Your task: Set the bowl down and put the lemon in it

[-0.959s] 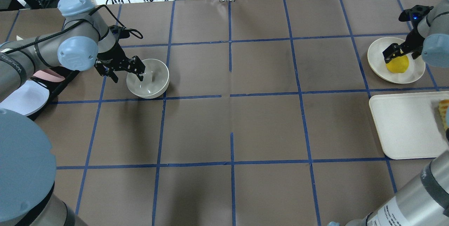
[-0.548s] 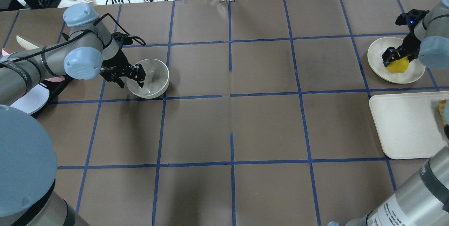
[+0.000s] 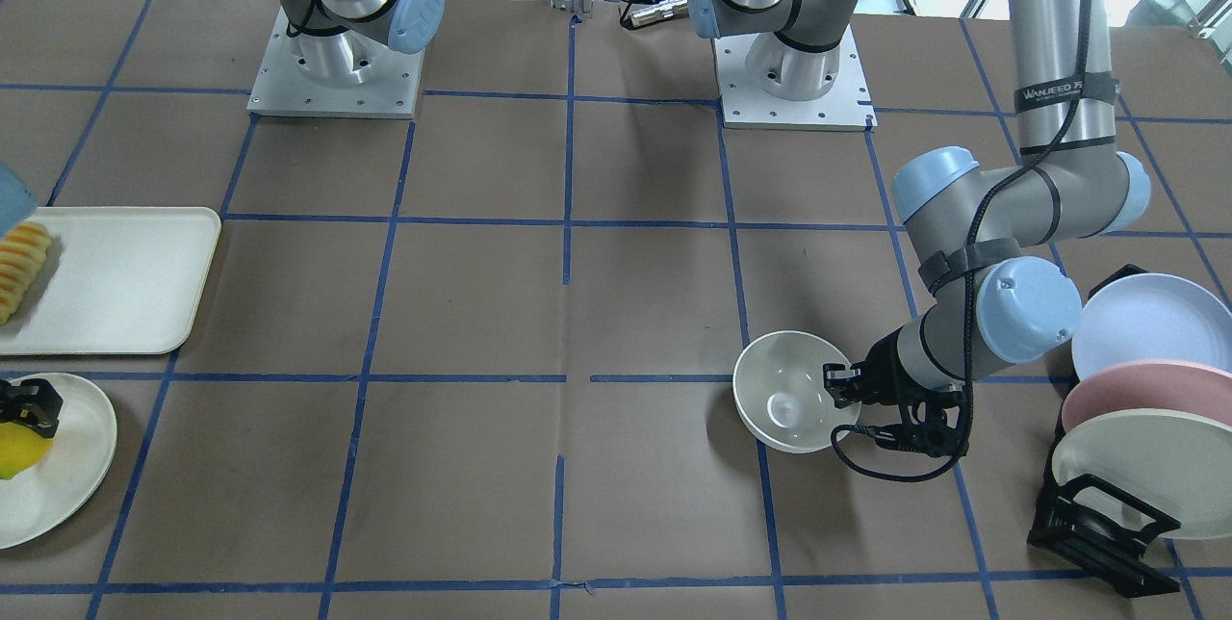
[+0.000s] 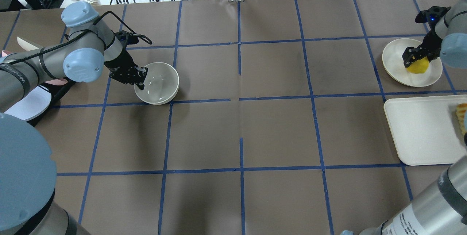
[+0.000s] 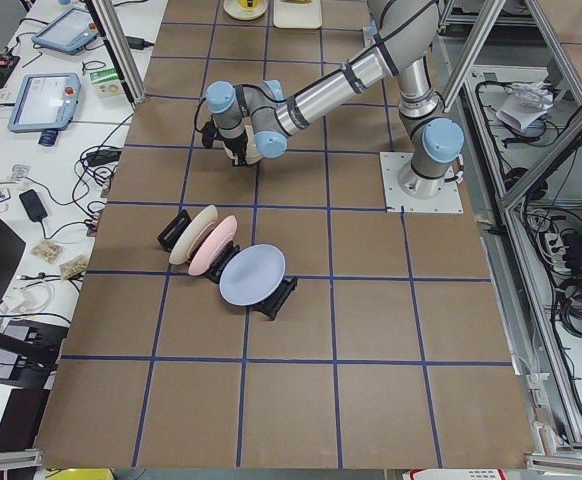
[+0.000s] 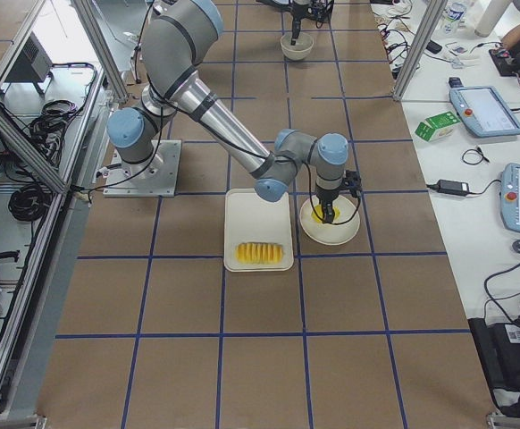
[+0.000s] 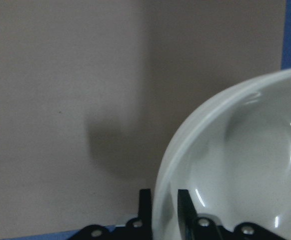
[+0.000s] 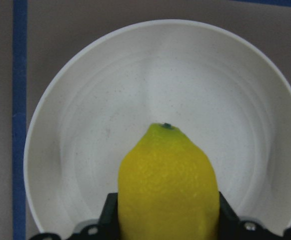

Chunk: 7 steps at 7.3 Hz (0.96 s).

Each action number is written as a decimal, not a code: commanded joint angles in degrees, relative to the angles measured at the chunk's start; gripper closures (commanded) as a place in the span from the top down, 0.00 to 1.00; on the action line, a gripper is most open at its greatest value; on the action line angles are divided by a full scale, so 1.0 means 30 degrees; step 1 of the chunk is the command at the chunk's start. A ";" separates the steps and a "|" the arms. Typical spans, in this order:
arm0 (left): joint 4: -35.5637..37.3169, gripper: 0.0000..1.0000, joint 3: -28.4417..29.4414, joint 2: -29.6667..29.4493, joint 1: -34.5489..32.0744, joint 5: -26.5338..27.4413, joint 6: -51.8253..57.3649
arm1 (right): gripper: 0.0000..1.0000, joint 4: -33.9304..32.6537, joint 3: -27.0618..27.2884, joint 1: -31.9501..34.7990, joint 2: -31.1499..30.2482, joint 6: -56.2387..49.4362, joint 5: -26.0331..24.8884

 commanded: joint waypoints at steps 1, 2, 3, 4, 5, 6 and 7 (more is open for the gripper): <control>-0.0097 0.00 0.0232 0.0306 0.0038 -0.0463 0.0016 | 0.00 0.3747 -0.1067 0.0246 -0.1852 0.0449 0.0144; -0.0300 0.00 0.0261 0.0539 -0.0050 -0.0550 -0.0013 | 0.00 0.5127 -0.1479 0.0451 -0.2382 0.1147 0.0203; -0.0766 0.00 0.0233 0.0774 -0.0340 -0.1567 -0.0361 | 0.00 0.5808 -0.1570 0.1062 -0.2851 0.1415 0.0175; -0.1264 0.00 -0.0029 0.1037 -0.0778 -0.3317 -0.1554 | 0.00 0.6308 -0.1571 0.1677 -0.3407 0.2201 0.0146; -0.1182 0.00 -0.0089 0.1040 -0.2175 -0.3914 -0.3741 | 0.00 0.7038 -0.1571 0.2322 -0.3964 0.3543 0.0175; -0.0804 0.00 -0.0061 0.0982 -0.4393 -0.4269 -0.6605 | 0.00 0.7452 -0.1571 0.3053 -0.4288 0.4456 0.0175; 0.0766 0.00 -0.0206 0.0691 -0.5982 -0.4214 -0.8287 | 0.00 0.7775 -0.1571 0.3525 -0.4611 0.5422 0.0175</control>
